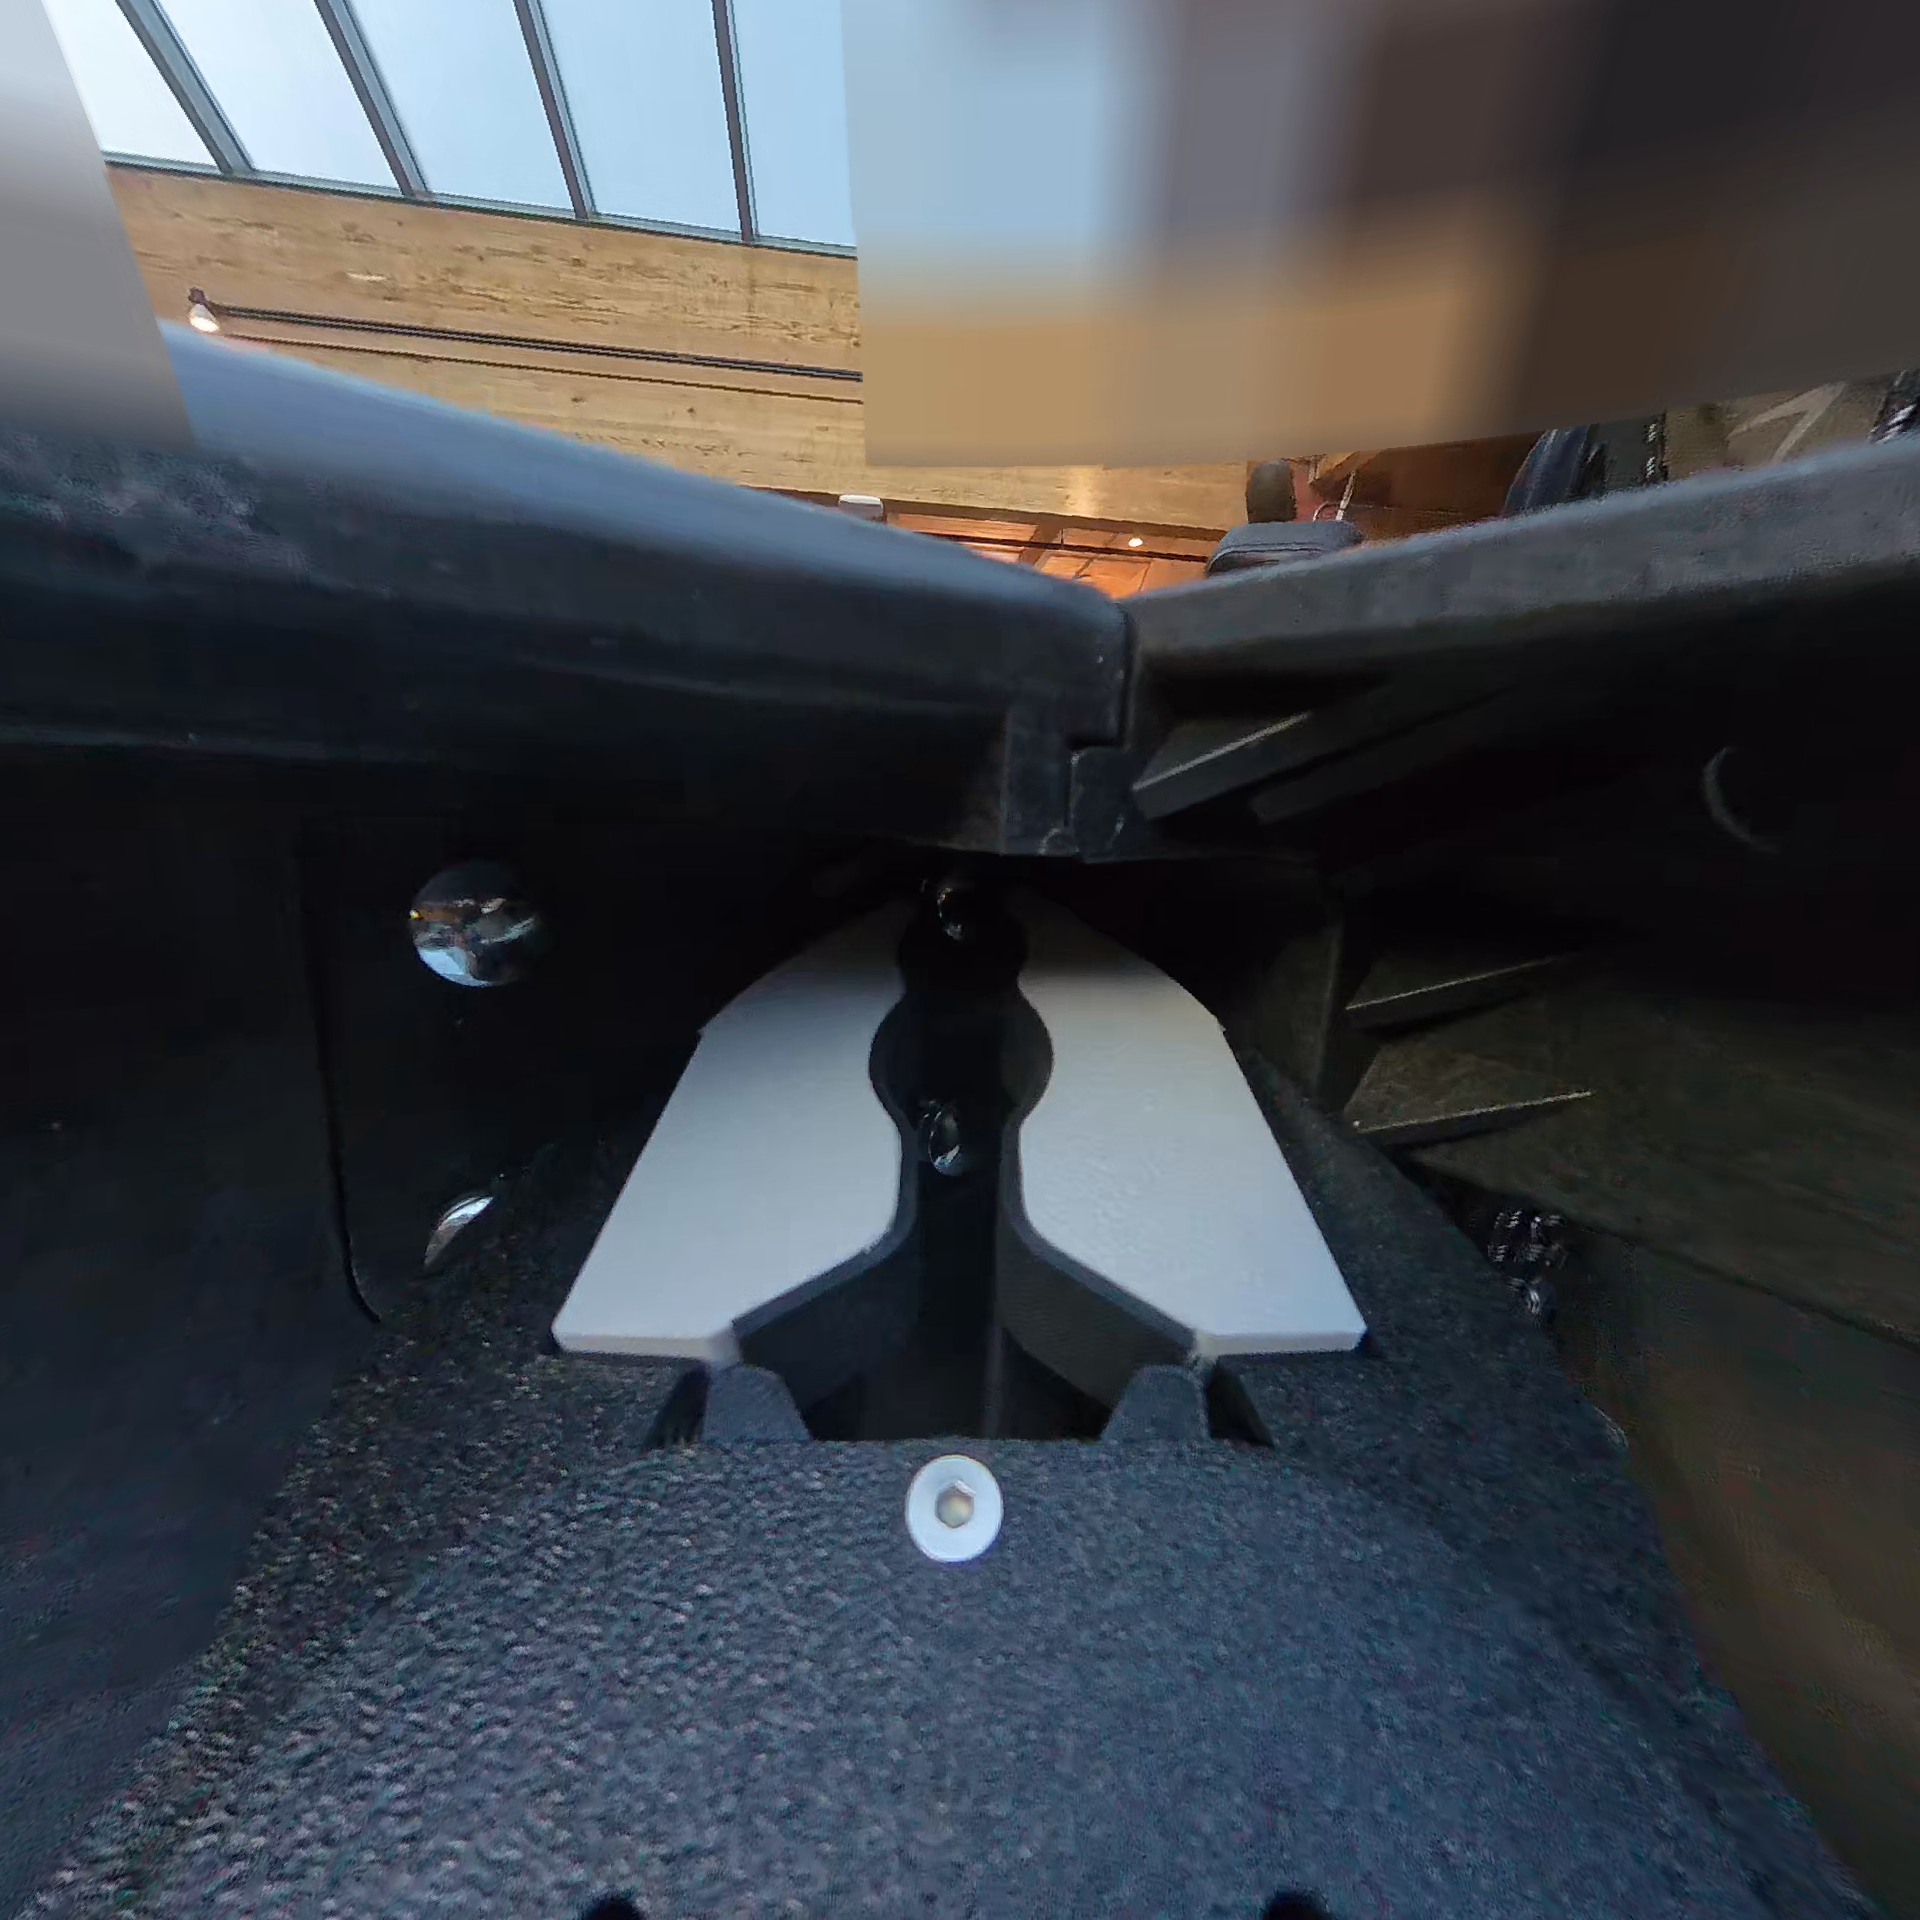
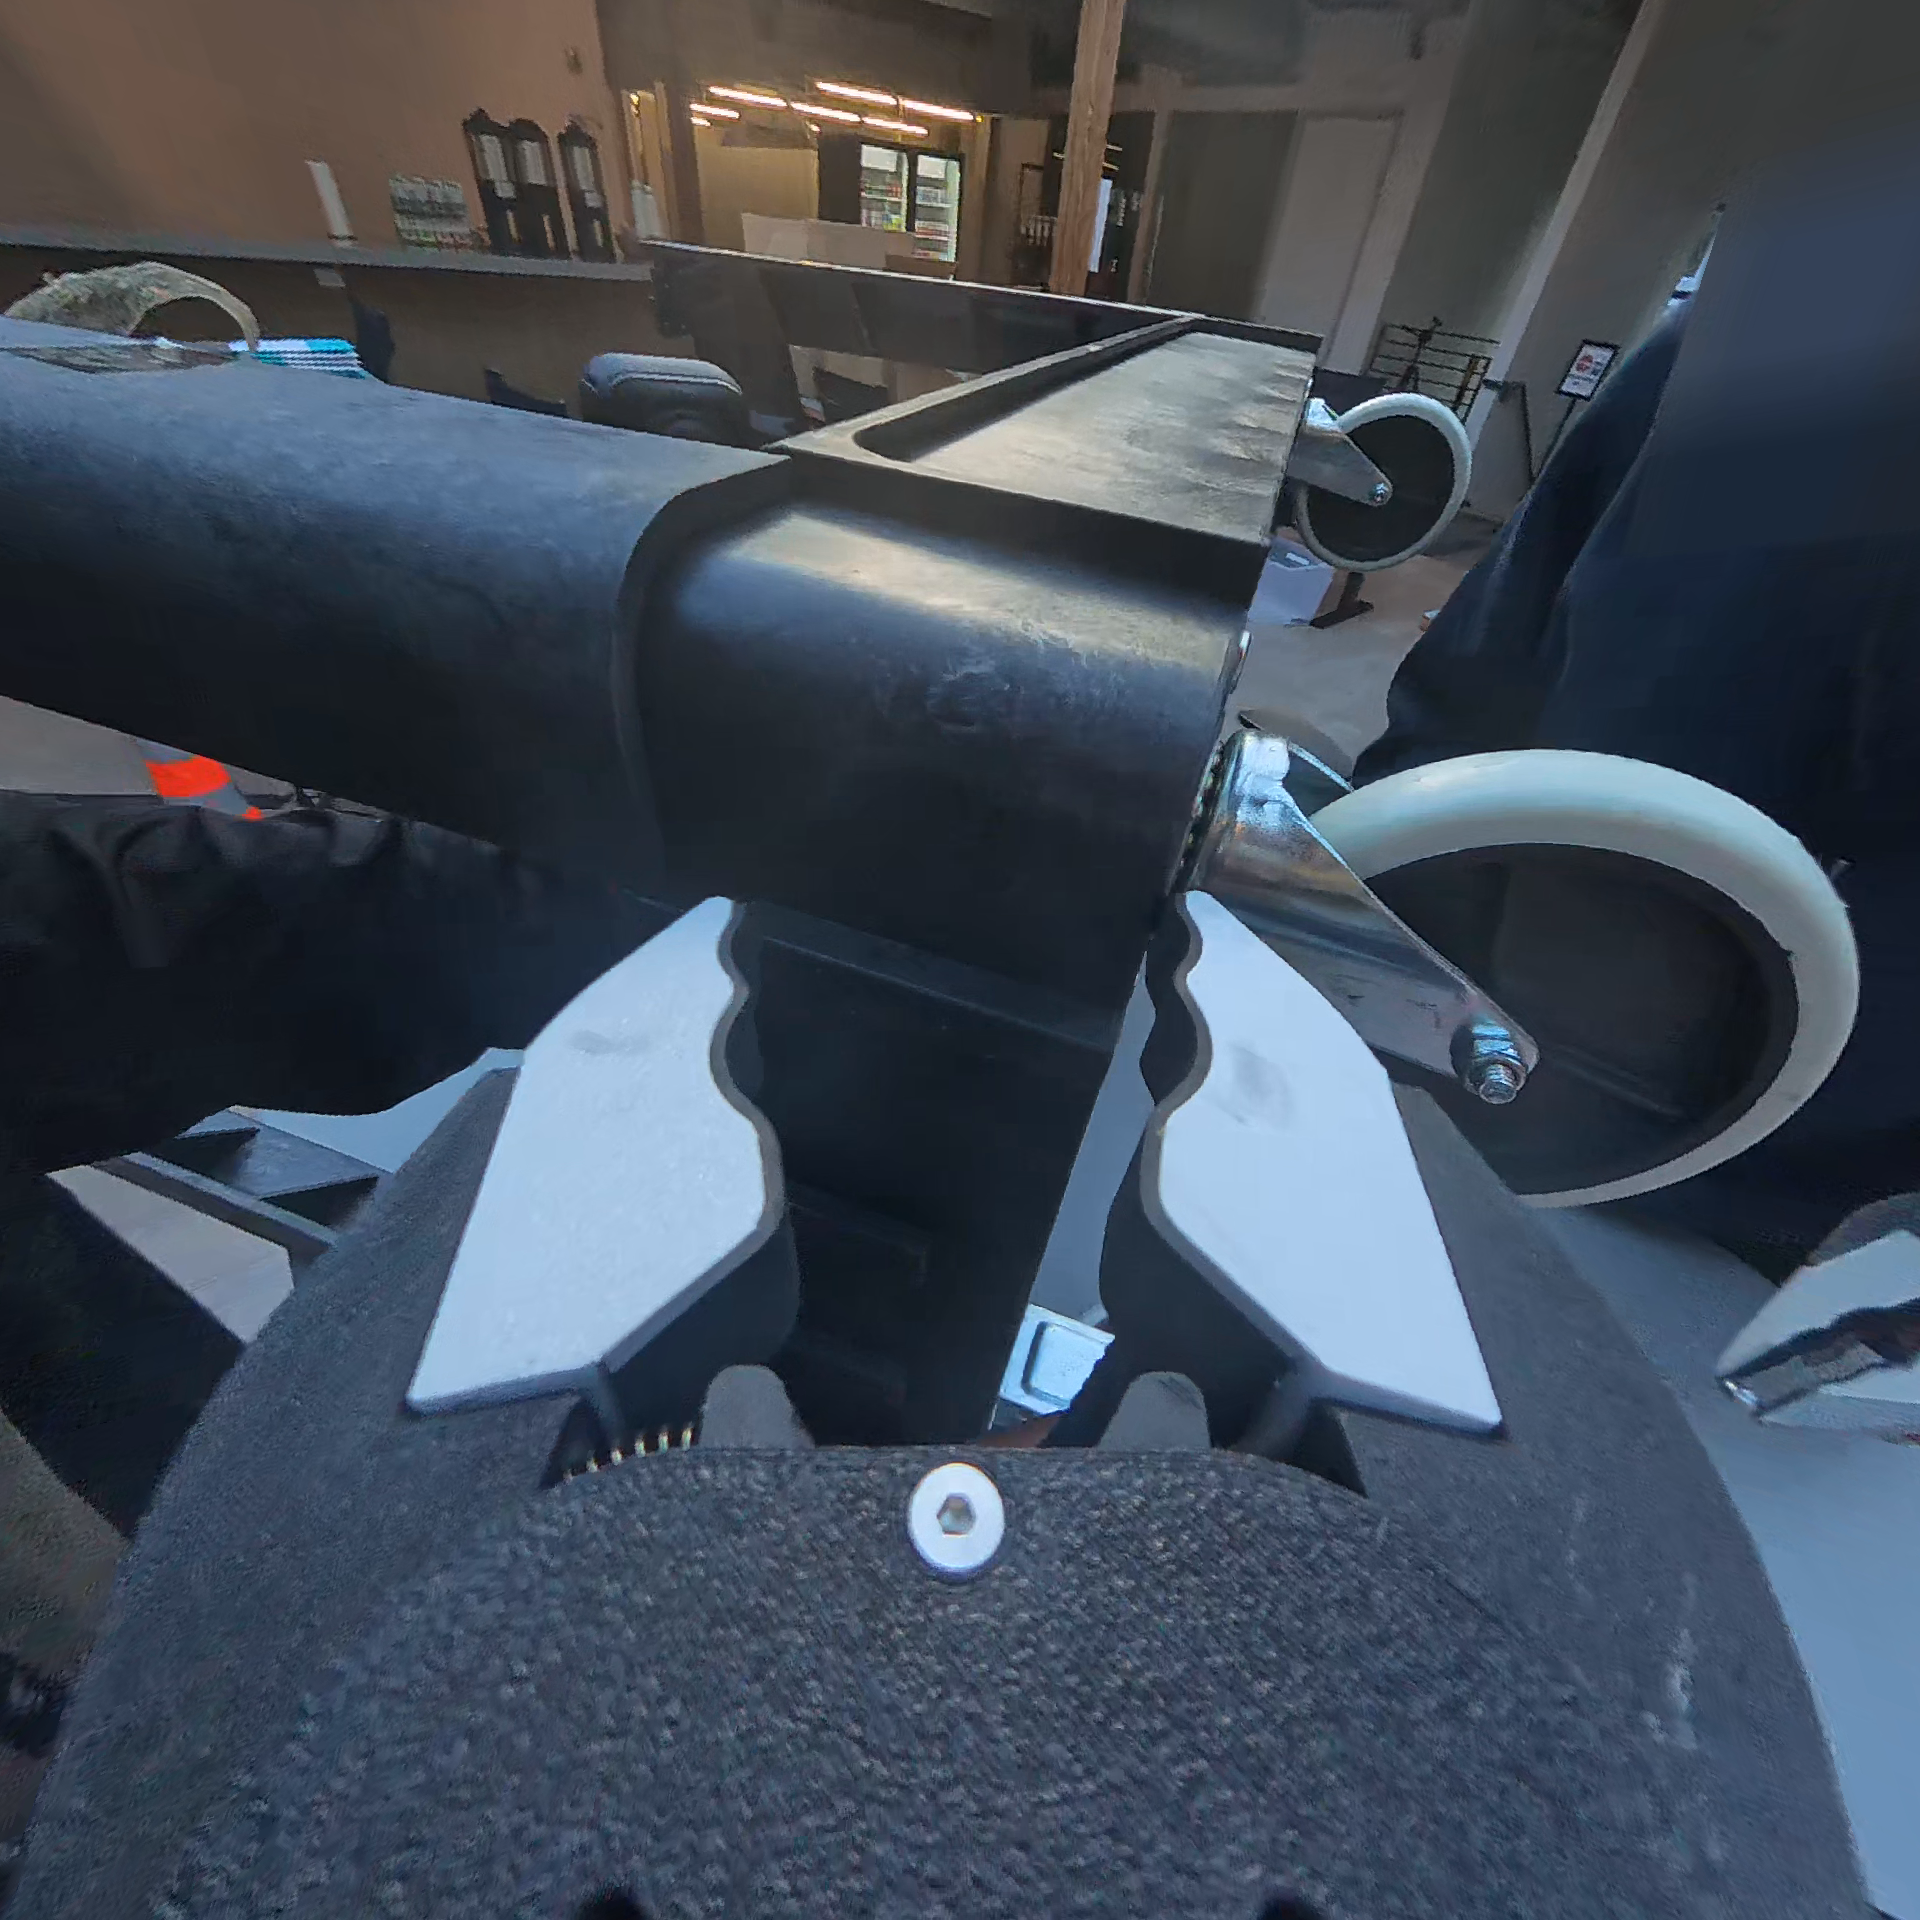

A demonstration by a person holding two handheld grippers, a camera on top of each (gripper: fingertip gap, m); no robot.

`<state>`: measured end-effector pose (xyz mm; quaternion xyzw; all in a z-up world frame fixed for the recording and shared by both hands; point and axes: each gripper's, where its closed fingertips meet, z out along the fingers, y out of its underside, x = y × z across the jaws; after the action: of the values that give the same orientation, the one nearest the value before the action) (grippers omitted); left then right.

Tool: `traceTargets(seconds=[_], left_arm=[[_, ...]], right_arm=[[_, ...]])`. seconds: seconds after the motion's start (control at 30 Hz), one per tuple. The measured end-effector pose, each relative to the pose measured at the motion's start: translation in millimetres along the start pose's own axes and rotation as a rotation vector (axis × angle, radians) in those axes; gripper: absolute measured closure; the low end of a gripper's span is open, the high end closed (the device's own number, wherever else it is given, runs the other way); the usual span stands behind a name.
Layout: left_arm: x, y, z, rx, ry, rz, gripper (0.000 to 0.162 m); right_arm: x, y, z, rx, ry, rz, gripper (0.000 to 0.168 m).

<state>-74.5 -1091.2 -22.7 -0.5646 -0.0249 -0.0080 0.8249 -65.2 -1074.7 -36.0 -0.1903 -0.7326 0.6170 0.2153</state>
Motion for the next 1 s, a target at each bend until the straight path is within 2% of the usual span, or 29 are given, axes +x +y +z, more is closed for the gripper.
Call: traceTargets(seconds=[0.4,1.0], left_arm=[[-1.0,-1.9,1.1,-0.036,-0.03,0.03,0.151],[-0.7,-4.2,0.5,-0.001,-0.024,-0.001,0.151]], right_arm=[[-6.8,2.8,-1.1,-0.025,-0.046,-0.048,0.078],[-8.6,3.3,-0.1,-0.052,-0.039,-0.058,0.076]])
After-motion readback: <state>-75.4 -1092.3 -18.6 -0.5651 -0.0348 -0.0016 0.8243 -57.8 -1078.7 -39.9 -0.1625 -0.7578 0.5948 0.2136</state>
